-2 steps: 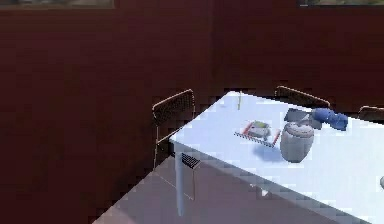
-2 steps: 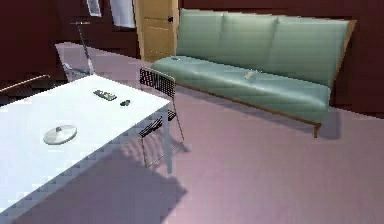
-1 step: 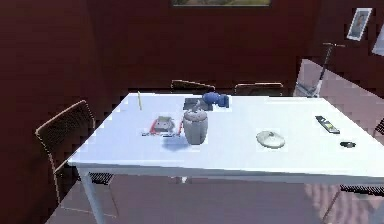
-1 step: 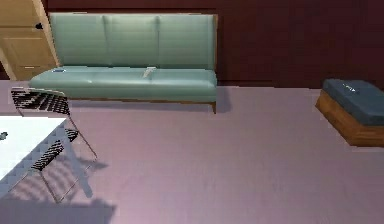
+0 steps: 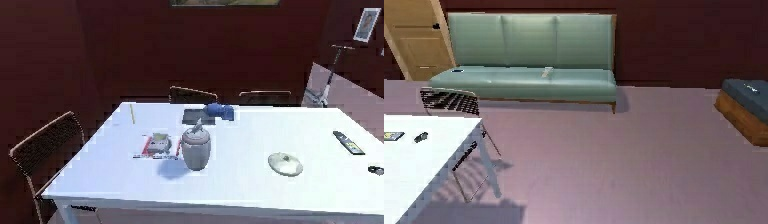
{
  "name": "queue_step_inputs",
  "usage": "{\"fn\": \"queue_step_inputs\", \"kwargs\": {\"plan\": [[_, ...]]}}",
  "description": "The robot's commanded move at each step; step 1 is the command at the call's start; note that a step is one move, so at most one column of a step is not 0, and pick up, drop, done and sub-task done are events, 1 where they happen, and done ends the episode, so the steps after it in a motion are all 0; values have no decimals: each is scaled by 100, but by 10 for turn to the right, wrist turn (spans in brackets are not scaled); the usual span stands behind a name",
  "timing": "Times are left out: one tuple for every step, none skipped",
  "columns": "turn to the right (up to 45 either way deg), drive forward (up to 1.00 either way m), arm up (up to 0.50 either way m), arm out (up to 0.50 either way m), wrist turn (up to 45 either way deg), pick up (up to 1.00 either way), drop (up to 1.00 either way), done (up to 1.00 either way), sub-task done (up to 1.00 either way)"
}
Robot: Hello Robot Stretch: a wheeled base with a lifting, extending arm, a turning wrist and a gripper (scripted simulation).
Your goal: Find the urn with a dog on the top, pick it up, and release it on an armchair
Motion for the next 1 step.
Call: {"fn": "queue_step_inputs", "kwargs": {"plan": [[450, 0, 0, 0, 0, 0, 0, 0, 0]]}}
